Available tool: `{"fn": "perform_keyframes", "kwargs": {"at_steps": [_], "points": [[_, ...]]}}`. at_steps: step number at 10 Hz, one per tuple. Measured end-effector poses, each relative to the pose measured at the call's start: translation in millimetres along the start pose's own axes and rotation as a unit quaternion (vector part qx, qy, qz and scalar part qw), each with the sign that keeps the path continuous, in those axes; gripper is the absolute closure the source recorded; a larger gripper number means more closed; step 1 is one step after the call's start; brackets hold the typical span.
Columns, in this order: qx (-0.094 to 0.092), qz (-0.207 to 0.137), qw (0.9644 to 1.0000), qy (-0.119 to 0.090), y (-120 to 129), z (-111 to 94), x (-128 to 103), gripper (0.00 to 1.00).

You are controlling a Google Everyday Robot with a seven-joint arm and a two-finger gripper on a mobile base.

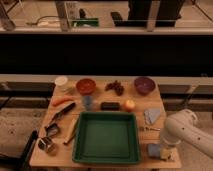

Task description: Wipe table surface with sponge

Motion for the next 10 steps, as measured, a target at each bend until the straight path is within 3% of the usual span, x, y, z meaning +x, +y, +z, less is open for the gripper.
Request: {"fn": "perform_keyframes", "kwargs": {"at_steps": [2,6,10], "points": [[-0.004,0.007,1.0,0.002,12,0,8,0.96],[-0.008,0.035,0.9993,0.013,6,3,43,0.96],[-0.002,0.035,0.9993,0.009,-17,2,38,0.96]]}}
